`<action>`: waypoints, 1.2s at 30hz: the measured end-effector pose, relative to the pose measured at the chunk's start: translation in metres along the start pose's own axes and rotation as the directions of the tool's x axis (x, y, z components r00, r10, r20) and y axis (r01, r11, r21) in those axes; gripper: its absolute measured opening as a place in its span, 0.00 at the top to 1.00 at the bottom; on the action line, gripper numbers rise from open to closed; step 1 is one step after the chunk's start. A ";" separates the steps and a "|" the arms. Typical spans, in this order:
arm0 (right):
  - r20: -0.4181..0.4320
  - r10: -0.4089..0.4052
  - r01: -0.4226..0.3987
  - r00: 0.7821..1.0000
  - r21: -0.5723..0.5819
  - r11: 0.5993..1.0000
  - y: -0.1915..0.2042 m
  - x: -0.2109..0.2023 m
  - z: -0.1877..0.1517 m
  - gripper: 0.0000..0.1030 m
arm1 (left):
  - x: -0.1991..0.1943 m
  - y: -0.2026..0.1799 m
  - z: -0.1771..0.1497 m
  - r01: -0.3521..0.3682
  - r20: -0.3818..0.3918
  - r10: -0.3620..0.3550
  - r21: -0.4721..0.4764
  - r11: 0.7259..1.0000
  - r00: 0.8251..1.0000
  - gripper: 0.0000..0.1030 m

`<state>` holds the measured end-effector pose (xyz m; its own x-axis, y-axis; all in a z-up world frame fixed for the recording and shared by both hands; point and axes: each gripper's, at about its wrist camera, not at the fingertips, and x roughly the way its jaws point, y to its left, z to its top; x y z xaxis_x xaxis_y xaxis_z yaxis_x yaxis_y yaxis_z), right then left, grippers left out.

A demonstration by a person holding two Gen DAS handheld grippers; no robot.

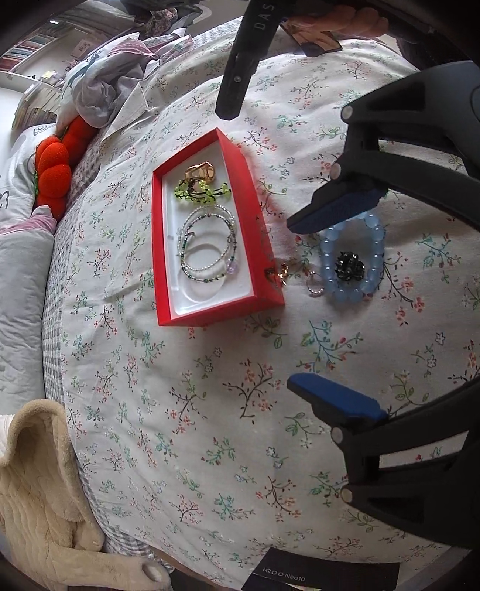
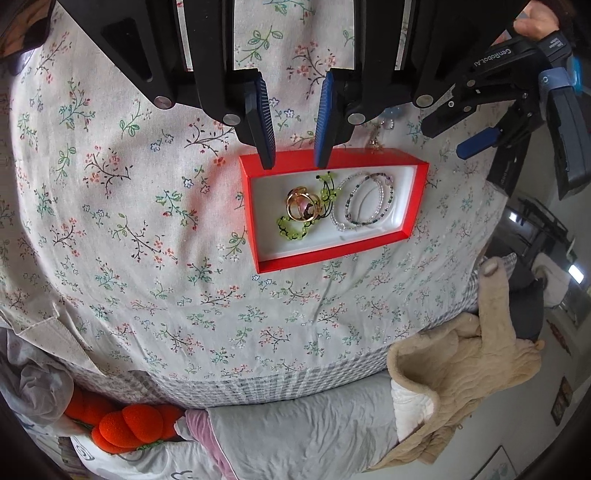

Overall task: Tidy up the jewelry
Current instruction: 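Close the left tool on the black flower of the blue bead bracelet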

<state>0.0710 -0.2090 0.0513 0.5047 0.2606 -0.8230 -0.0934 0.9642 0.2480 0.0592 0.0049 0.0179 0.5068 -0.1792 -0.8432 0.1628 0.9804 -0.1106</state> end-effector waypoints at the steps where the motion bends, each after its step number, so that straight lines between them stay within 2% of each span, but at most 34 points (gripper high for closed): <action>1: -0.004 -0.001 0.001 1.000 -0.005 1.000 0.000 0.000 -0.003 0.74 | 0.000 0.002 -0.004 -0.004 -0.002 0.004 -0.002 1.000 1.000 0.24; 2: -0.006 -0.002 0.002 1.000 -0.008 1.000 0.000 0.000 -0.007 0.67 | 0.000 0.004 -0.007 -0.005 -0.001 0.005 -0.006 1.000 1.000 0.23; 3: -0.005 -0.002 0.002 1.000 -0.008 1.000 -0.001 0.000 -0.010 0.49 | 0.001 0.006 -0.010 -0.006 0.002 0.006 -0.010 1.000 1.000 0.23; 5: 0.005 -0.002 0.002 1.000 -0.009 1.000 -0.001 -0.002 -0.016 0.35 | 0.002 0.009 -0.017 -0.015 0.004 0.015 -0.013 1.000 1.000 0.22; 8: -0.002 -0.011 0.011 1.000 -0.032 0.999 0.000 -0.002 -0.024 0.34 | 0.005 0.013 -0.028 -0.021 -0.003 0.021 -0.010 1.000 1.000 0.22; 12: 0.003 -0.036 0.036 0.999 -0.065 0.997 -0.001 0.000 -0.037 0.27 | 0.008 0.017 -0.040 -0.032 -0.008 0.032 0.011 0.999 0.999 0.22; 18: -0.010 -0.066 0.064 0.998 -0.092 0.994 -0.003 0.006 -0.055 0.26 | 0.009 0.022 -0.053 -0.013 -0.003 0.013 0.045 0.999 1.000 0.21; 24: -0.031 -0.084 0.079 0.996 -0.130 0.988 0.000 0.012 -0.067 0.26 | 0.005 0.018 -0.057 0.059 0.028 -0.061 0.078 0.995 0.998 0.23; 27: -0.040 -0.086 0.080 0.996 -0.138 0.987 0.001 0.014 -0.071 0.26 | 0.002 0.007 -0.057 0.110 0.034 -0.115 0.121 0.987 0.993 0.38; 29: -0.045 -0.088 0.081 0.995 -0.138 0.987 0.001 0.015 -0.072 0.26 | 0.004 -0.001 -0.056 0.143 0.023 -0.148 0.153 0.978 0.989 0.52; 32: -0.048 -0.084 0.077 0.995 -0.131 0.988 0.000 0.015 -0.072 0.26 | 0.011 -0.011 -0.056 0.161 -0.001 -0.164 0.184 0.970 0.986 0.65; 34: -0.049 -0.084 0.077 0.995 -0.132 0.988 0.001 0.016 -0.072 0.26 | 0.016 -0.017 -0.056 0.163 -0.015 -0.163 0.196 0.967 0.987 0.71; 36: -0.052 -0.085 0.077 0.995 -0.136 0.988 0.001 0.016 -0.073 0.26 | 0.020 -0.020 -0.055 0.160 -0.026 -0.159 0.204 0.966 0.987 0.72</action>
<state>0.0169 -0.2004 0.0010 0.4659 0.1799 -0.8663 -0.1698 0.9791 0.1121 0.0197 -0.0142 -0.0252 0.4523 -0.3302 -0.8285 0.4114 0.9014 -0.1347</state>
